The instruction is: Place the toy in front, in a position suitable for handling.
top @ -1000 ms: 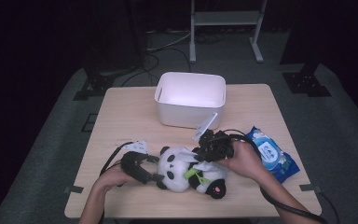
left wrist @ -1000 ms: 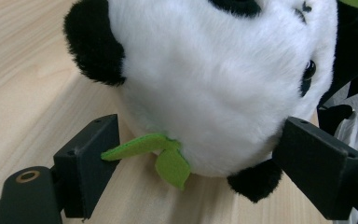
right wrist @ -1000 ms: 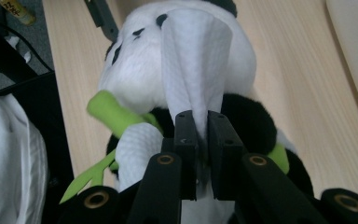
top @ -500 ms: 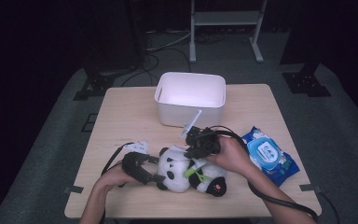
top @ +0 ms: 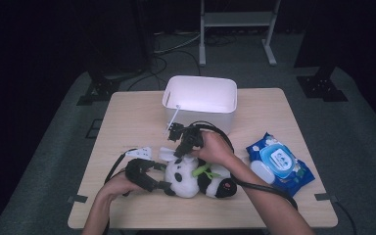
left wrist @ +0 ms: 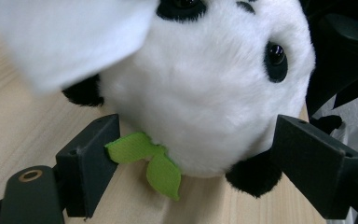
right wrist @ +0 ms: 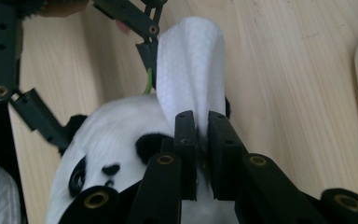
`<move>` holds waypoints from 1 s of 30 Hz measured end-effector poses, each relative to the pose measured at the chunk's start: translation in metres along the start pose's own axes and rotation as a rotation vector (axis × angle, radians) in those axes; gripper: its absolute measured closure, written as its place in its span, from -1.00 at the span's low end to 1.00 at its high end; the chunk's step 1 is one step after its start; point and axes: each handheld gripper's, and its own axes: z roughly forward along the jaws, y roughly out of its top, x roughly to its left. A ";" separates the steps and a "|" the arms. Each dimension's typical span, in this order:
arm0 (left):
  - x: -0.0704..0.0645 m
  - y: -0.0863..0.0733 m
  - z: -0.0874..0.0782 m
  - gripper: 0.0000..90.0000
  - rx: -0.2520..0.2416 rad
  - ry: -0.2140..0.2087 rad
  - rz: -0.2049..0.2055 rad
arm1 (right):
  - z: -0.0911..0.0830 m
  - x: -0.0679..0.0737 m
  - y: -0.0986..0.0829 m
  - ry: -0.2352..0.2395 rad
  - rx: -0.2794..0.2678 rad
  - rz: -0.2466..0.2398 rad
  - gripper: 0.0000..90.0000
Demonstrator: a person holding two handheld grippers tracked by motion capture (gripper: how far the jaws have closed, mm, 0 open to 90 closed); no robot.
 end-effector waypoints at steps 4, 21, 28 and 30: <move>0.000 0.000 0.000 -0.66 -0.002 -0.002 0.002 | 0.010 -0.001 0.011 0.010 0.020 0.014 0.83; 0.000 0.000 0.001 -0.62 0.009 0.006 0.013 | -0.009 0.010 -0.002 0.003 -0.002 -0.023 0.83; 0.001 -0.001 -0.002 -0.62 0.003 0.008 0.010 | -0.032 0.034 -0.021 -0.013 -0.027 -0.069 0.83; 0.001 -0.001 -0.003 -0.62 0.000 0.010 0.008 | -0.035 0.040 -0.024 -0.018 -0.025 -0.085 0.83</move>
